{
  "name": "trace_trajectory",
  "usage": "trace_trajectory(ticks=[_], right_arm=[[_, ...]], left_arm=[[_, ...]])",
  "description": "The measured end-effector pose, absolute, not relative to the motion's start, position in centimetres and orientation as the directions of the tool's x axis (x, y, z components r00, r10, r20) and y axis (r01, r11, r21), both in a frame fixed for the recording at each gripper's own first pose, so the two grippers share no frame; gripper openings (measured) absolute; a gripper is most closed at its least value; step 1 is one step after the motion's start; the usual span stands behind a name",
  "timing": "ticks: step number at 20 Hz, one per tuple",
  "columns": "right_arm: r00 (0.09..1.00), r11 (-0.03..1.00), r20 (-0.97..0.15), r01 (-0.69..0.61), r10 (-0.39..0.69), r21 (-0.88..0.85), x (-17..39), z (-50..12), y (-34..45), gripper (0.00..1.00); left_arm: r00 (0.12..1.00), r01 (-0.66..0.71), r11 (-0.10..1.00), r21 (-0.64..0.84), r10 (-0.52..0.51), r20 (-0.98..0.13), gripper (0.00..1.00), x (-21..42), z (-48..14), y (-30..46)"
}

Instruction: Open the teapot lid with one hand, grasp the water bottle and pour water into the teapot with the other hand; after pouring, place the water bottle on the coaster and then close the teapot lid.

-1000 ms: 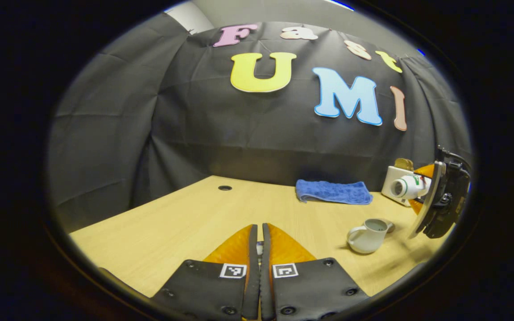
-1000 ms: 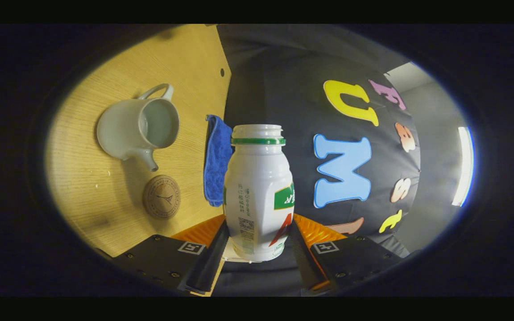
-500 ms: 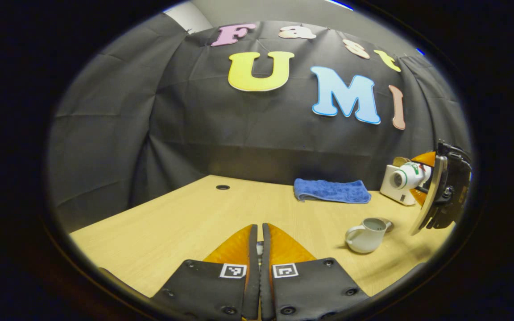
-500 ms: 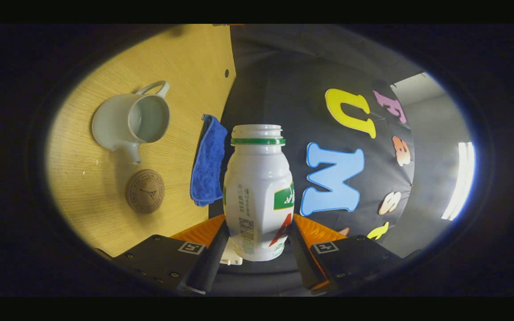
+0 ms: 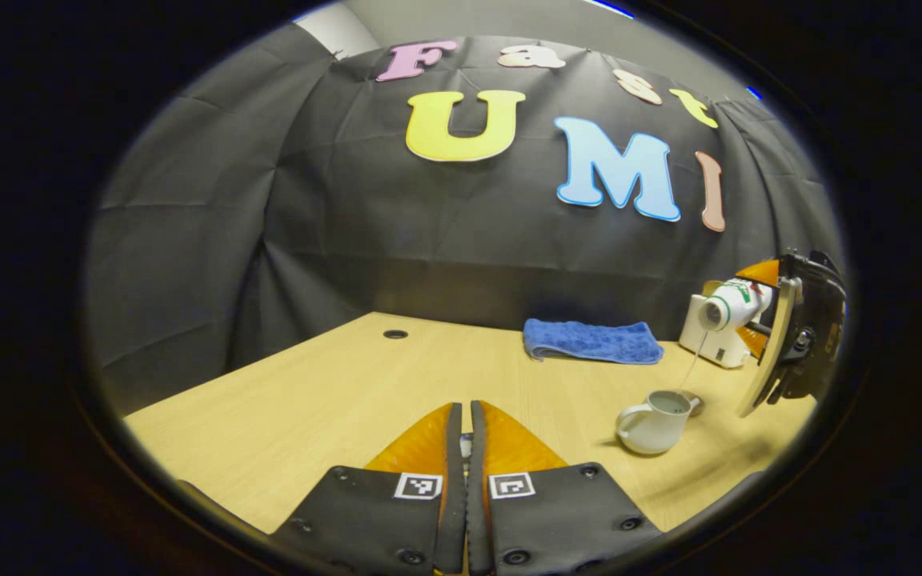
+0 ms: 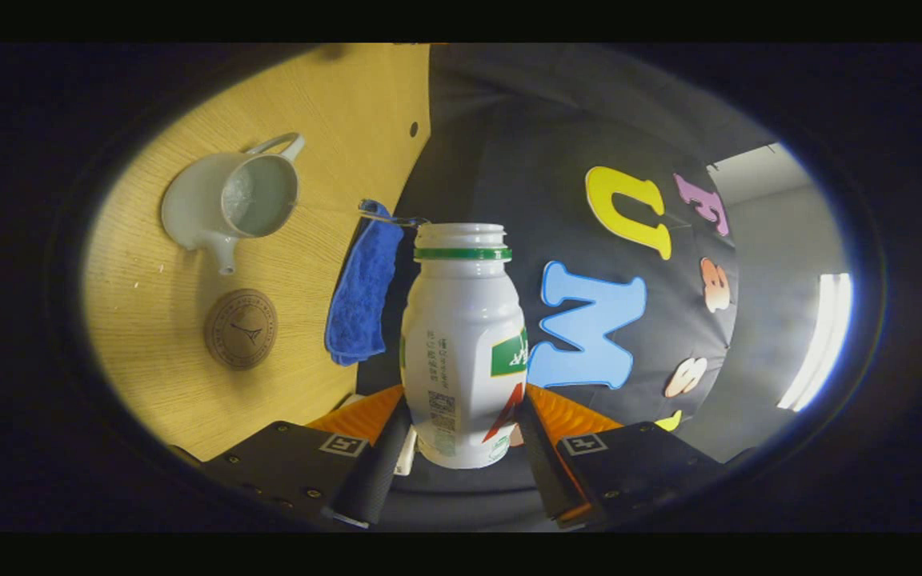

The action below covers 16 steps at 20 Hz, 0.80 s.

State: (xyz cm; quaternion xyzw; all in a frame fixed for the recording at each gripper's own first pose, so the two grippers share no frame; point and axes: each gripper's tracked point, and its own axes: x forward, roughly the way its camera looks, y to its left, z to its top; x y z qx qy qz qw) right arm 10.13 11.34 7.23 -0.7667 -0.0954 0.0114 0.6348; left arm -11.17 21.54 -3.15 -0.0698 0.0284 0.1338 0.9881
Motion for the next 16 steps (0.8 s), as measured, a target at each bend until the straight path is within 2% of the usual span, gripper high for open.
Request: trace_trajectory(ticks=[2,3,4,5,6,12,14,15,16], right_arm=[[0.981,-0.180,0.107,0.136,0.165,-0.974,10.2,7.6,11.4,0.73],[0.980,-0.184,0.108,0.139,0.167,-0.973,10.1,7.7,11.4,0.73],[0.980,-0.189,0.108,0.140,0.169,-0.972,10.2,7.8,11.5,0.73],[0.979,-0.195,0.109,0.142,0.171,-0.971,10.1,7.8,11.6,0.73],[0.979,-0.200,0.110,0.144,0.175,-0.969,10.1,7.9,11.6,0.73],[0.976,-0.211,0.119,0.158,0.184,-0.965,10.0,8.7,11.9,0.73],[0.975,-0.214,0.123,0.163,0.187,-0.963,10.0,8.9,11.9,0.73],[0.974,-0.216,0.126,0.166,0.190,-0.962,9.9,9.1,12.0,0.73],[0.973,-0.219,0.127,0.169,0.190,-0.961,9.9,9.2,12.0,0.73]], left_arm=[[0.963,-0.267,0.955,-0.131,0.259,-0.076,0.11,-11.1,-3.2,21.5],[0.963,-0.266,0.955,-0.131,0.257,-0.077,0.07,-11.1,-3.3,21.4],[0.963,-0.266,0.955,-0.132,0.257,-0.079,0.11,-11.0,-3.3,21.5],[0.963,-0.265,0.955,-0.132,0.256,-0.081,0.07,-11.0,-3.4,21.4],[0.963,-0.264,0.955,-0.133,0.255,-0.083,0.11,-10.9,-3.5,21.4],[0.965,-0.258,0.956,-0.138,0.248,-0.090,0.12,-10.9,-3.9,21.0],[0.966,-0.255,0.957,-0.139,0.244,-0.090,0.07,-10.8,-3.9,20.8],[0.966,-0.253,0.957,-0.139,0.242,-0.090,0.11,-10.8,-3.9,20.7],[0.966,-0.252,0.958,-0.139,0.241,-0.091,0.07,-10.8,-3.9,20.7]])
